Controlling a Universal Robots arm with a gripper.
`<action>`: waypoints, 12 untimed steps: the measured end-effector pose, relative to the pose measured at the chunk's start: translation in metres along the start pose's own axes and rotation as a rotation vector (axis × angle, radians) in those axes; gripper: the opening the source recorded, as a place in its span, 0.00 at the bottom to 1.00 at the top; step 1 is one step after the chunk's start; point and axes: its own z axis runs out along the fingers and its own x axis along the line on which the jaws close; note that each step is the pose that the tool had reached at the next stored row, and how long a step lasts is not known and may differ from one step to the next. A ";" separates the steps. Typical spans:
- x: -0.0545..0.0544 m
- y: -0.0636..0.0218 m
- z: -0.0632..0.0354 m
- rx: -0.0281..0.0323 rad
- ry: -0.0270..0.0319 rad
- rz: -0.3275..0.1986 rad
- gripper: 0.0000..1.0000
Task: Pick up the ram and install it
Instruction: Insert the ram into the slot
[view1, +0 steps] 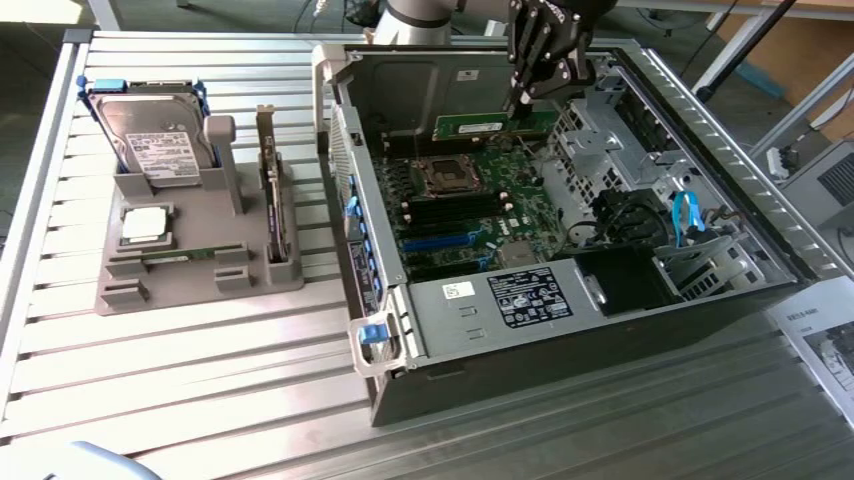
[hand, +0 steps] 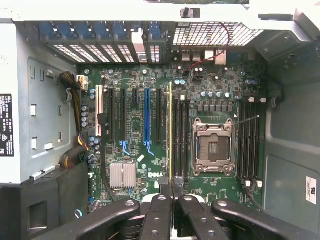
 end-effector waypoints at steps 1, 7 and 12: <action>0.000 0.0000 0.0000 0.0000 0.0000 0.000 0.12; 0.000 0.0000 0.0002 0.0000 -0.0001 0.000 0.12; 0.000 -0.0001 0.0052 0.0000 -0.0001 0.000 0.12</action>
